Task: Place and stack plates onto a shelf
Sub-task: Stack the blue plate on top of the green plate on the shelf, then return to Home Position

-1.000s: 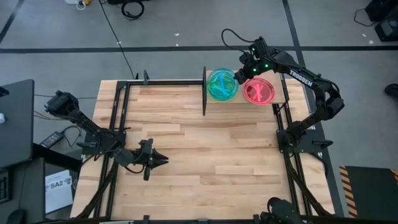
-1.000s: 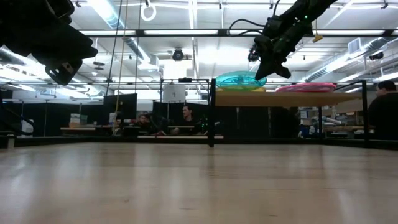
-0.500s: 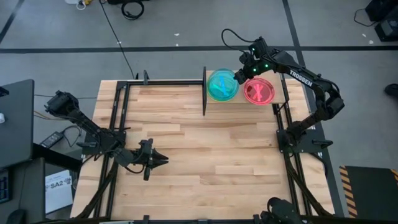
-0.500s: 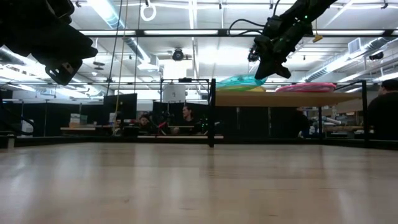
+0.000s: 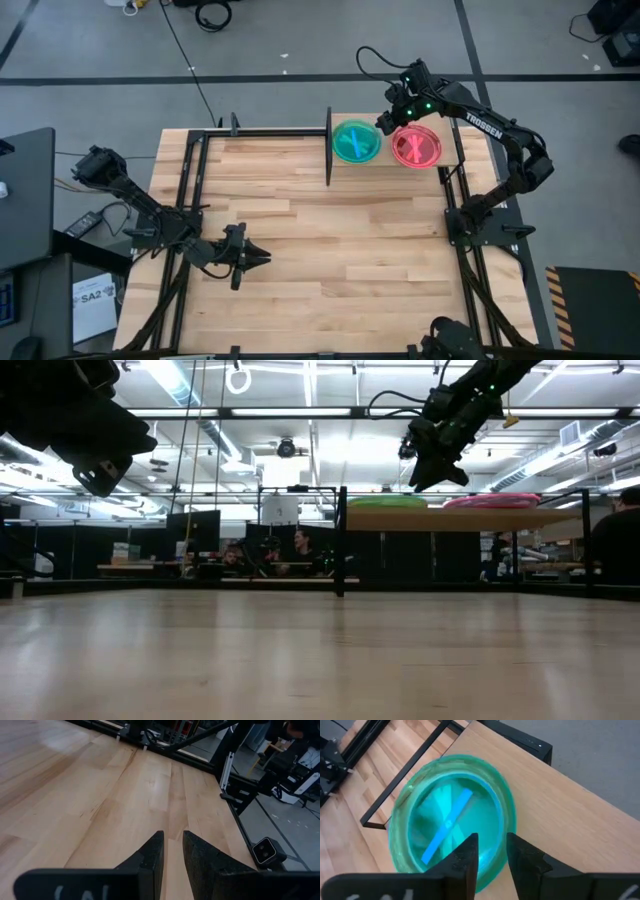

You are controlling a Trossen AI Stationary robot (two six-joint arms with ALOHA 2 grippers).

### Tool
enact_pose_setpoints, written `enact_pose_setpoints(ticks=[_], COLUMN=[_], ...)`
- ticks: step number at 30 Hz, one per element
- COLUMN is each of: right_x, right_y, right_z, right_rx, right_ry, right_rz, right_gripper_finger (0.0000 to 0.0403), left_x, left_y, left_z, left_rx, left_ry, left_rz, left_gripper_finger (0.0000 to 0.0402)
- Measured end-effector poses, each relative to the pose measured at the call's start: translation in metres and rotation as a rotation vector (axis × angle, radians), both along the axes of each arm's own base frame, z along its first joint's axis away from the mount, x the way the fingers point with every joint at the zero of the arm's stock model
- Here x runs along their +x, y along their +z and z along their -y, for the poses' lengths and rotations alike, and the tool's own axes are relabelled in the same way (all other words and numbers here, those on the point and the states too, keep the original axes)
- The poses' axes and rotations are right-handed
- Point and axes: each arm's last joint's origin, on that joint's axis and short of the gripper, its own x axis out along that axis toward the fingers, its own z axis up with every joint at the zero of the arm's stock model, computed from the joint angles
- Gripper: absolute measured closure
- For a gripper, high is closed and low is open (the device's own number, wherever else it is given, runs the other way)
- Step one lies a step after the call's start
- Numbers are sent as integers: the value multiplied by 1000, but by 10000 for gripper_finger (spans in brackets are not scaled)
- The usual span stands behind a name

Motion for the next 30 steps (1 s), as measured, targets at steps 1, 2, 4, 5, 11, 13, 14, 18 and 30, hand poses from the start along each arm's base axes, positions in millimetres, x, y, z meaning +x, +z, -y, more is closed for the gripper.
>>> enact_pose_setpoints(ticks=[1, 2, 4, 5, 11, 13, 14, 18, 30], right_x=[0, 0, 0, 0, 0, 0, 0, 0, 0], right_y=[0, 0, 0, 0, 0, 0, 0, 0, 0], right_z=[0, 0, 0, 0, 1, 1, 1, 1, 1], right_rx=[-2, -3, -6, -9, -12, -12, -12, -12, -9], right_ry=[-2, -4, -8, -11, -15, -15, -15, -15, -17], right_rz=[-2, -4, -8, -11, -15, -15, -15, -15, -14], right_gripper_finger=[290, 285, 274, 269, 244, 237, 234, 225, 225], left_x=[0, 0, 0, 0, 0, 0, 0, 0, 0], left_y=[0, 0, 0, 0, 0, 0, 0, 0, 0], left_z=[0, 0, 0, 0, 0, 0, 0, 0, 0], left_rx=[0, 0, 0, 0, 0, 0, 0, 0, 4], left_ry=[0, 0, 0, 0, 0, 0, 0, 0, 0], left_rz=[0, 0, 0, 0, 0, 0, 0, 0, 0], left_gripper_finger=[324, 324, 324, 324, 324, 324, 324, 324, 324])
